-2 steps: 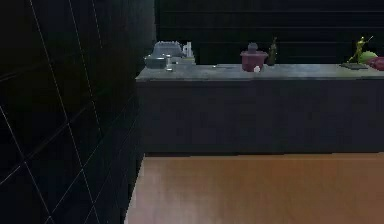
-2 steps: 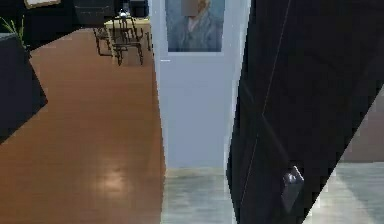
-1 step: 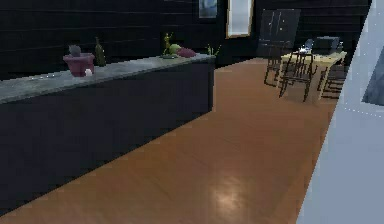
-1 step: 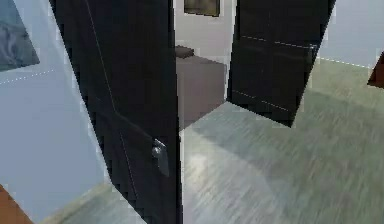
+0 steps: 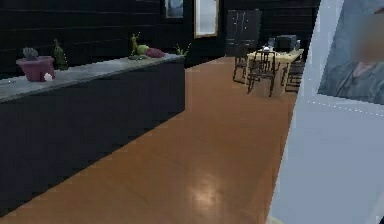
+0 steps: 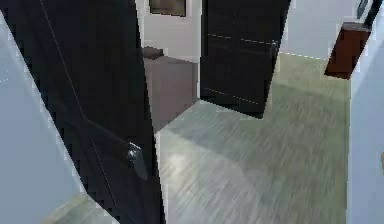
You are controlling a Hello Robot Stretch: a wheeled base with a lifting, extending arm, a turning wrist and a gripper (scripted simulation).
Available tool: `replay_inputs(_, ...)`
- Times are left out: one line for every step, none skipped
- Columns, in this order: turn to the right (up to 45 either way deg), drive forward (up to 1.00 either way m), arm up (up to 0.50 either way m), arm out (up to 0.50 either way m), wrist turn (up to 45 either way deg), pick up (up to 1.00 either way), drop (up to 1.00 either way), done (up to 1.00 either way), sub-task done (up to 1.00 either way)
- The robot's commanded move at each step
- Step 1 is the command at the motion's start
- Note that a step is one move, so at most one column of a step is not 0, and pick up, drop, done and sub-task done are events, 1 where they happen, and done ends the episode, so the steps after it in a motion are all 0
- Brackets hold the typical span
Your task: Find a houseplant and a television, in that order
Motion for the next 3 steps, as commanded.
replay_inputs(0.0, 1.0, 0.0, 0.0, 0.0, 0.0, 0.0, 0.0, 0.0)
replay_inputs(3.0, 0.0, 0.0, 0.0, 0.0, 0.0, 0.0, 0.0, 0.0)
replay_inputs(0.0, 0.25, 0.0, 0.0, 0.0, 0.0, 0.0, 0.0, 0.0)
